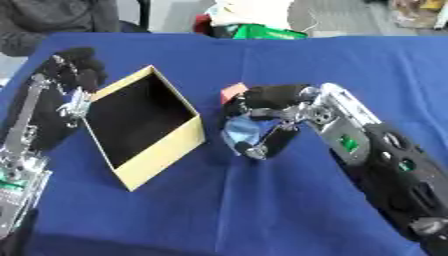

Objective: Pick up objects on the table and place them in the box.

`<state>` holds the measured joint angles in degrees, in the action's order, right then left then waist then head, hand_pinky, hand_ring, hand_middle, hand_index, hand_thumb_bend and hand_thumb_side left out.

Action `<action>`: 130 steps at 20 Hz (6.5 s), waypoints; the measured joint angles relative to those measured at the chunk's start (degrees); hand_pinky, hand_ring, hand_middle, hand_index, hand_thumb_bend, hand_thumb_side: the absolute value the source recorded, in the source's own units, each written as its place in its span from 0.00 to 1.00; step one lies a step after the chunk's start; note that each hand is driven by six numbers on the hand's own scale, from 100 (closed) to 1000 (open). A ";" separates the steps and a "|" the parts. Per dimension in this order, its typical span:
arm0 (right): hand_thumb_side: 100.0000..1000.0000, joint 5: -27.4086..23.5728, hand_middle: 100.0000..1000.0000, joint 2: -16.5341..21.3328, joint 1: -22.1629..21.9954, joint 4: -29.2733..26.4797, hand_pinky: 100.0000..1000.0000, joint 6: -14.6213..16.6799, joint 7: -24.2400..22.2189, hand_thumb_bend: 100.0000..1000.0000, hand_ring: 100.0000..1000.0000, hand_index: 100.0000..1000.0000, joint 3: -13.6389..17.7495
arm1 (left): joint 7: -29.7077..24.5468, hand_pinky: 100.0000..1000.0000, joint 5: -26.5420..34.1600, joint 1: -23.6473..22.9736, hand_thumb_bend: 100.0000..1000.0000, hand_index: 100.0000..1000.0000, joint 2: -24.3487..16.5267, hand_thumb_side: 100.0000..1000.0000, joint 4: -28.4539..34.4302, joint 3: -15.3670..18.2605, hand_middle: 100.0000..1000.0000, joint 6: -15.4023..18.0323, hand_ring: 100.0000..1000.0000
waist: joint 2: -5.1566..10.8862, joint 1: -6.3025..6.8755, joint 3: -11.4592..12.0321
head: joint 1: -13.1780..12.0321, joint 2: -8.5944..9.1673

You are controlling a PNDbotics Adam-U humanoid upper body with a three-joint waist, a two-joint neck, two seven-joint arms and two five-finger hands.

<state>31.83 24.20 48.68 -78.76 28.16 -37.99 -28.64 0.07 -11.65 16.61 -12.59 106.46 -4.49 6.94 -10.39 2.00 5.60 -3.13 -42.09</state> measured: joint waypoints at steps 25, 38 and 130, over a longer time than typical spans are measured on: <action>0.09 2.91 0.50 -5.27 8.75 10.92 0.79 -1.52 5.62 0.00 0.80 0.73 6.19 | -1.80 0.63 1.54 4.54 0.12 0.79 2.58 0.47 1.71 -1.68 0.57 0.54 0.61 | -0.79 -0.58 11.11 | 7.89 1.93; 0.46 9.84 0.92 -9.27 8.22 11.35 0.84 3.18 6.46 0.24 0.89 1.00 3.87 | -2.16 0.63 1.81 4.73 0.12 0.79 3.00 0.47 2.15 -2.01 0.57 0.47 0.61 | -0.93 -0.31 10.18 | 8.66 1.93; 0.31 11.58 0.73 -10.37 8.74 15.14 0.82 2.83 4.66 0.11 0.84 0.92 5.27 | -2.32 0.62 1.58 4.06 0.16 0.78 2.99 0.48 2.05 -2.03 0.57 0.48 0.61 | -0.54 0.40 8.85 | 7.91 2.40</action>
<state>43.41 13.84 57.43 -63.62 31.00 -33.33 -23.37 -2.25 -10.08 20.67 -9.60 108.51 -6.52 7.42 -10.93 2.41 14.45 4.78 -39.69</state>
